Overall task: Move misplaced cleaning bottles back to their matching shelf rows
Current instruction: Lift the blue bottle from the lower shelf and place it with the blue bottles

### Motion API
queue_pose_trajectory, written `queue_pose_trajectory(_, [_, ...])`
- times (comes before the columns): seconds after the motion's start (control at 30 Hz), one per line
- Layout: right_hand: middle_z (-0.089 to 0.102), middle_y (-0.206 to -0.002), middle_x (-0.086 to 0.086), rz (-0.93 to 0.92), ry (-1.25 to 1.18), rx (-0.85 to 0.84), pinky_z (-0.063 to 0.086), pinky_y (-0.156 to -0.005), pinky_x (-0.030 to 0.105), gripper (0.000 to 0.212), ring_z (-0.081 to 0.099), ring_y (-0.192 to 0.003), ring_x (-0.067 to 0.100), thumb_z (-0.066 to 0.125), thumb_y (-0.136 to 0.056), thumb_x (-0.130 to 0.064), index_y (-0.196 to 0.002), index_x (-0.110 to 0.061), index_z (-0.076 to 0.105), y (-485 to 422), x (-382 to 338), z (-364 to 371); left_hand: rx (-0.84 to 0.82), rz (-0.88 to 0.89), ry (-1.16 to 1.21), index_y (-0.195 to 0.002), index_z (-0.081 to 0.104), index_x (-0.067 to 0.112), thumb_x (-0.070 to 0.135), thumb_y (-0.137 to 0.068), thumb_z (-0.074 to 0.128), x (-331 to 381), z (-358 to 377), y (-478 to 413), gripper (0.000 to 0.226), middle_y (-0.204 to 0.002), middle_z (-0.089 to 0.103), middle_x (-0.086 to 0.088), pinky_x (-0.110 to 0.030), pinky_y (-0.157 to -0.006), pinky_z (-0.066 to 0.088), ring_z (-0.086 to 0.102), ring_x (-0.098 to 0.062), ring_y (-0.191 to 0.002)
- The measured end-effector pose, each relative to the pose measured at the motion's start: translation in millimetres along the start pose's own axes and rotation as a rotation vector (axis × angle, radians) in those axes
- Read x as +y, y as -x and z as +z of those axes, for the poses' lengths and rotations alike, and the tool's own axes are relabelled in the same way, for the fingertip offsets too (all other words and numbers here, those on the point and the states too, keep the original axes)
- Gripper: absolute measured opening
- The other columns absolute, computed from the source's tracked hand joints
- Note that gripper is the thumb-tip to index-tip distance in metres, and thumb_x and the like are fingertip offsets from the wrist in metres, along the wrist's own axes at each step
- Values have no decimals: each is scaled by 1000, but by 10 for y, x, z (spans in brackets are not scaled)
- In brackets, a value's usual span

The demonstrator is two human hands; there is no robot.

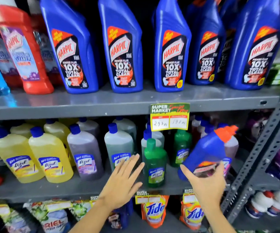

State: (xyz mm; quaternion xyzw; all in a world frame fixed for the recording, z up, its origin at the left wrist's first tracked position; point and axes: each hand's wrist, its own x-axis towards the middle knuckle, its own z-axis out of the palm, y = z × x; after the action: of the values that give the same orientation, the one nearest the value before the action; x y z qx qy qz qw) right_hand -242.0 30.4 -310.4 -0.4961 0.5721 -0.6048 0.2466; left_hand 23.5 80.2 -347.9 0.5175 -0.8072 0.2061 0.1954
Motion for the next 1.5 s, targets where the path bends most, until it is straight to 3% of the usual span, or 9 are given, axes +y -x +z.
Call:
queue_pose_trajectory(0.07, [67, -100, -3, -76, -103, 24, 52, -88, 44, 95, 66, -93, 24, 89, -31, -63, -112, -36, 48, 2, -276, -184, 255, 98, 31, -148, 26, 19, 38, -100, 40, -10, -464, -366, 54, -157, 13, -14, -43, -117, 16, 19, -29, -144])
queue_pose_trajectory(0.2, [64, -95, -6, -340, -228, 51, 46, -76, 8, 81, 61, -81, -7, 84, -35, -59, -104, -39, 46, -181, -1046, -457, 523, 166, -91, -144, 38, 15, 35, -100, 41, -36, -1359, -1150, 48, -154, 29, -14, -48, -115, 21, 25, -31, -142])
queue_pose_trajectory(0.27, [63, -99, -3, -430, -247, 70, 46, -77, 10, 76, 61, -83, -1, 83, -42, -57, -104, -36, 45, -376, -1428, -508, 495, 88, -126, -143, 41, 12, 35, -102, 39, -118, -1604, -1502, 47, -151, 36, -14, -48, -113, 26, 31, -31, -140])
queue_pose_trajectory(0.4, [67, -111, 7, -522, -189, 157, 52, -91, 42, 94, 65, -99, 25, 78, -43, -78, -112, -19, 51, -891, -2001, -467, 289, -88, -82, -139, 47, 9, 37, -100, 36, -253, -1607, -1810, 50, -143, 49, -14, -47, -98, 45, 50, -32, -125])
queue_pose_trajectory(0.53, [63, -123, 8, -427, 2, 103, 45, -94, 36, 101, 60, -113, 26, 84, -47, -65, -124, -10, 49, -1313, -2326, -293, 275, -107, -142, -105, 70, 11, 38, -97, 34, -202, -1585, -1776, 46, -103, 73, -9, -36, -68, 52, 68, -27, -89])
queue_pose_trajectory(0.87, [40, -152, 12, -244, 259, -13, 40, -104, 52, 119, 45, -134, 36, 76, -61, -70, -149, -8, 24, -1571, -2242, -3, 274, -173, -168, -104, 73, 15, 39, -96, 36, -159, -1576, -1765, 45, -105, 74, -6, -33, -69, 54, 70, -24, -90])
queue_pose_trajectory(1.0, [42, -146, 10, -234, 202, -76, 47, -99, 51, 131, 58, -119, 36, 76, -48, -76, -149, -16, 20, -1574, -2214, -44, 244, -222, -167, -107, 73, 18, 41, -97, 33, -170, -1533, -1779, 47, -109, 73, -4, -37, -77, 55, 70, -26, -96])
queue_pose_trajectory(1.17, [27, -154, 14, -269, 275, -117, 43, -100, 50, 136, 44, -133, 36, 89, -55, -54, -154, -15, 4, -1585, -2161, -95, 250, -230, -177, -108, 73, 19, 41, -97, 33, -186, -1505, -1789, 48, -109, 73, -4, -38, -80, 55, 69, -25, -97])
queue_pose_trajectory(1.5, [42, -145, 16, -215, 309, -149, 45, -97, 48, 120, 49, -128, 38, 89, -60, -45, -149, -9, 17, -1768, -2108, 80, 283, -212, -199, -106, 74, 19, 40, -97, 33, -185, -1497, -1784, 46, -108, 73, -3, -35, -76, 55, 70, -22, -95])
